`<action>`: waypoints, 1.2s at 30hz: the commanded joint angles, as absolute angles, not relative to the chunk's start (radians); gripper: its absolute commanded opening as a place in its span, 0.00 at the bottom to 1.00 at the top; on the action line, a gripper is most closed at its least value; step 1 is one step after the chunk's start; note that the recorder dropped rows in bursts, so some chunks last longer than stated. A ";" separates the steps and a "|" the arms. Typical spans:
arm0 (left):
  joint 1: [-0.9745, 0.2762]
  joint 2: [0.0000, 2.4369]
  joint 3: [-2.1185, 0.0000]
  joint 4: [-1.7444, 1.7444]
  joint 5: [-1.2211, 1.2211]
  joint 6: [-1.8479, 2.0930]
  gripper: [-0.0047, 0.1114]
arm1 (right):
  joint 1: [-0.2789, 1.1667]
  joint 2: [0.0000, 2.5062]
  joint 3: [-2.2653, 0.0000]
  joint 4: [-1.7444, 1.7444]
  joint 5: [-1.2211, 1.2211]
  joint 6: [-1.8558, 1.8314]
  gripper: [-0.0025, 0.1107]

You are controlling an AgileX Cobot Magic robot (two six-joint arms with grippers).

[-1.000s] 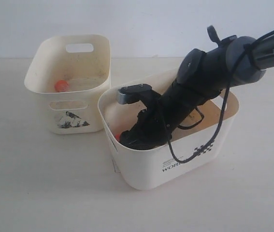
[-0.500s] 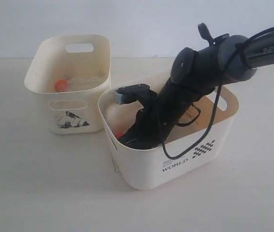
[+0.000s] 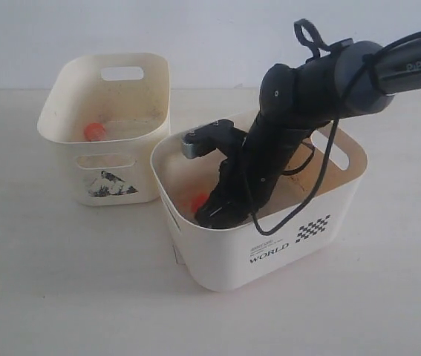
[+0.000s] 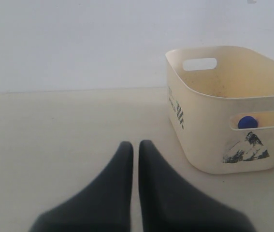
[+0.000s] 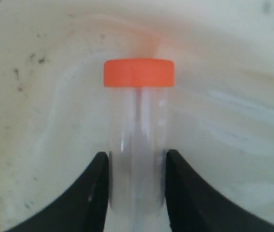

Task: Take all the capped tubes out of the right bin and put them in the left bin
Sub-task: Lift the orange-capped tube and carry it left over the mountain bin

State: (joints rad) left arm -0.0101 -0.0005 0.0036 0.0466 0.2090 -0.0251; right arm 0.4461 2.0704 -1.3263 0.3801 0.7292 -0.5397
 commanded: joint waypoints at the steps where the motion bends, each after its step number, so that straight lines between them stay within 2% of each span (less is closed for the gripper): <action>1: -0.010 0.000 0.000 0.049 0.209 -0.035 0.08 | 0.438 1.983 -1.319 0.314 0.802 -0.531 0.02; 12: -0.010 0.000 0.000 0.049 0.209 -0.035 0.08 | 0.438 1.725 -1.319 0.289 0.938 -0.533 0.02; 18: -0.010 0.000 0.000 0.049 0.209 -0.035 0.08 | 0.438 1.616 -1.319 0.263 0.911 -0.542 0.02; 28: -0.010 0.000 0.000 0.049 0.209 -0.035 0.08 | 0.438 1.684 -1.445 0.312 0.633 -0.605 0.02; 36: -0.010 0.000 0.000 0.049 0.209 -0.035 0.08 | 0.439 1.727 -1.522 0.628 0.752 -0.845 0.02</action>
